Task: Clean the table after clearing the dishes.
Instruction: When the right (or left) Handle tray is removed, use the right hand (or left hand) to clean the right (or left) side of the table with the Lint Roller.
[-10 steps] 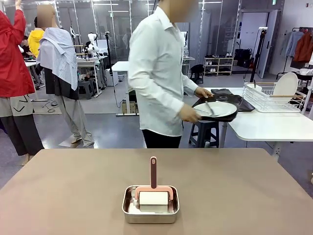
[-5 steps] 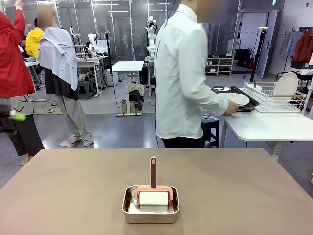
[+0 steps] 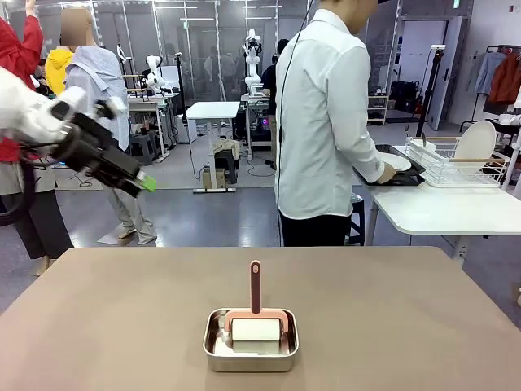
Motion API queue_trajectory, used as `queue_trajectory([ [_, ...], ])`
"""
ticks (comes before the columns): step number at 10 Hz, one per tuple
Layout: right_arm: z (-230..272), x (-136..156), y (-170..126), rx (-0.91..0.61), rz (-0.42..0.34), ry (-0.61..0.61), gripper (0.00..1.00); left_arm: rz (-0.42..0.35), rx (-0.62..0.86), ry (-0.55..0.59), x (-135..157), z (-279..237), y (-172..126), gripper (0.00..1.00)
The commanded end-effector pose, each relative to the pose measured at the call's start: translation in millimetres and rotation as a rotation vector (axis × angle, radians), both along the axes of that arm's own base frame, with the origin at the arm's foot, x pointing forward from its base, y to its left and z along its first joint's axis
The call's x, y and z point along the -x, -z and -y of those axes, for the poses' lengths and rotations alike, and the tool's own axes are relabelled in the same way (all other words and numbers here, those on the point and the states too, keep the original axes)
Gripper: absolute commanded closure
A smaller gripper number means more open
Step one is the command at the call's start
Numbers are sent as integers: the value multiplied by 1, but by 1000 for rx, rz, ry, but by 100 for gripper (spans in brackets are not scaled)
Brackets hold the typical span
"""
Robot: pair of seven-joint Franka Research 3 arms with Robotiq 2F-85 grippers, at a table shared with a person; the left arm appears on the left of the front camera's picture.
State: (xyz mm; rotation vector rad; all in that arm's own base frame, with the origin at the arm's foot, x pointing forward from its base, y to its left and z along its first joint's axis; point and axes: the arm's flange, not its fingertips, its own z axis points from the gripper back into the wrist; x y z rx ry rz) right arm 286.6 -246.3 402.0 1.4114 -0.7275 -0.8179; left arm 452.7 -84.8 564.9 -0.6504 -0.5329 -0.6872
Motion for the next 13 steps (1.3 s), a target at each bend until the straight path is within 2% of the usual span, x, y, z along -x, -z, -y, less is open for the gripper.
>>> queue_trajectory([
  [1,1,4,-3,12,4,-9,0,66,-102,111,5,19,9,0],
  [2,1,4,-3,12,4,-9,0,50,-93,160,11,24,12,0],
  [3,1,4,-3,12,4,-9,0,10,-59,79,3,25,6,0],
  [8,1,4,-3,12,4,-9,0,14,-70,97,3,21,10,0],
  [9,1,4,-3,12,4,-9,0,39,-141,182,-10,49,10,0],
  [11,1,4,-3,12,4,-9,0,20,-245,428,-45,119,23,0],
  [13,1,4,-3,12,4,-9,0,30,-358,603,-58,173,36,0],
])
